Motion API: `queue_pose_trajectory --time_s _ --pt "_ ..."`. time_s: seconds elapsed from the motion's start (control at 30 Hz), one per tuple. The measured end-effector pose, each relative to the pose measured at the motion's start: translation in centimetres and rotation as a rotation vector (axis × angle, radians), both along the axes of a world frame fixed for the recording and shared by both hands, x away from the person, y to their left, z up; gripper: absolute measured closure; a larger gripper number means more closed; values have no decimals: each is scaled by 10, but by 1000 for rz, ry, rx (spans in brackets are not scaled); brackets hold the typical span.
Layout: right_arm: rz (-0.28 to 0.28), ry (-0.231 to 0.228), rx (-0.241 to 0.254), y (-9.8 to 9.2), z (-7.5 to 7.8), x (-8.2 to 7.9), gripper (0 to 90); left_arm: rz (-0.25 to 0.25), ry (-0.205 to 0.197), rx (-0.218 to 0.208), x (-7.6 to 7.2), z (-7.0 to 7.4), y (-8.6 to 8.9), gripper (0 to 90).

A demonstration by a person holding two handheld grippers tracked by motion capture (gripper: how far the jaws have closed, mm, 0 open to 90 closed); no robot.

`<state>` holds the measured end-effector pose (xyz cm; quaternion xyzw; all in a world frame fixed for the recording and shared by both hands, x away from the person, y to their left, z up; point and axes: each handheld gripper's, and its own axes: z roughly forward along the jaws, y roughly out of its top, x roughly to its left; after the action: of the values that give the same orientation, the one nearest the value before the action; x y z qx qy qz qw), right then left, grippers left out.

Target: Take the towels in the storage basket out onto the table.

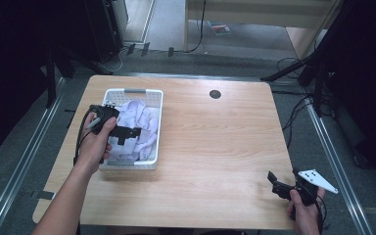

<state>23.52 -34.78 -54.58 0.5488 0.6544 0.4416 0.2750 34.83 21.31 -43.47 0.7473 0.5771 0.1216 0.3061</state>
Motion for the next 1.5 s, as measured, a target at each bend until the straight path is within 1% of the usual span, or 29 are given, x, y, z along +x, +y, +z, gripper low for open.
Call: queue_pose_trajectory --time_s 0.1,0.13,0.17,0.2,0.23,0.27,0.3,0.33,0.37,0.4,0.43,0.47,0.5,0.53,0.57,0.6,0.63,0.67,0.7,0.73,0.77,0.8,0.87,1.0,1.1,1.33,1.4,1.43,1.5 --pt "3 -1 0 0 0 0 17 10 33 15 12 -2 -4 0" --pt "4 -1 -1 0 0 0 17 10 33 15 12 -2 -4 0" --pt "4 -1 0 0 0 0 17 17 72 22 21 -7 -5 0" --pt "4 -1 0 0 0 0 17 17 72 22 21 -7 -5 0" --pt "6 1 0 0 0 0 16 33 105 50 29 -12 -7 0" --pt "5 3 1 0 0 0 16 33 105 50 29 -12 -7 0" --pt "6 3 0 0 0 0 17 37 142 81 37 -20 -11 0" --pt "6 3 -1 0 0 0 17 37 142 81 37 -20 -11 0" --pt "6 3 -1 0 0 0 17 36 180 95 43 -26 -15 0" --pt "6 3 0 0 0 0 17 35 194 96 45 -29 -17 0" --pt "6 3 1 0 0 0 17 37 202 108 47 -32 -20 0" --pt "6 3 1 0 0 0 17 37 202 108 47 -32 -20 0" --pt "7 4 3 0 0 0 17 47 219 133 50 -37 -24 0" --pt "7 4 3 0 0 0 17 47 219 133 50 -37 -24 0" --pt "9 2 2 0 0 0 17 51 246 162 52 -44 -26 0" --pt "9 2 2 0 0 0 17 51 246 162 52 -44 -26 0" --pt "10 2 2 0 0 0 17 53 283 186 55 -51 -27 0" --pt "11 2 3 0 0 0 17 53 283 186 55 -51 -27 0" --pt "11 3 3 0 0 0 17 43 323 212 58 -59 -28 0" --pt "11 3 3 0 0 0 17 43 323 212 58 -59 -28 0" --pt "11 2 2 0 0 0 17 41 339 212 59 -64 -28 0" --pt "11 2 0 0 0 0 16 47 350 199 60 -68 -29 0" --pt "11 2 0 0 0 0 16 44 353 201 61 -68 -29 0" --pt "11 3 -1 0 0 0 16 31 338 215 61 -73 -31 0" --pt "10 3 -1 0 0 0 16 25 328 197 60 -76 -31 0" --pt "3 5 -2 0 0 0 16 22 333 178 60 -78 -29 0" --pt "2 6 -3 1 0 0 16 18 335 158 60 -79 -27 0" --pt "1 7 -3 1 0 0 16 24 326 152 59 -80 -27 0" --pt "2 7 -3 1 0 0 16 19 326 155 59 -81 -26 0"
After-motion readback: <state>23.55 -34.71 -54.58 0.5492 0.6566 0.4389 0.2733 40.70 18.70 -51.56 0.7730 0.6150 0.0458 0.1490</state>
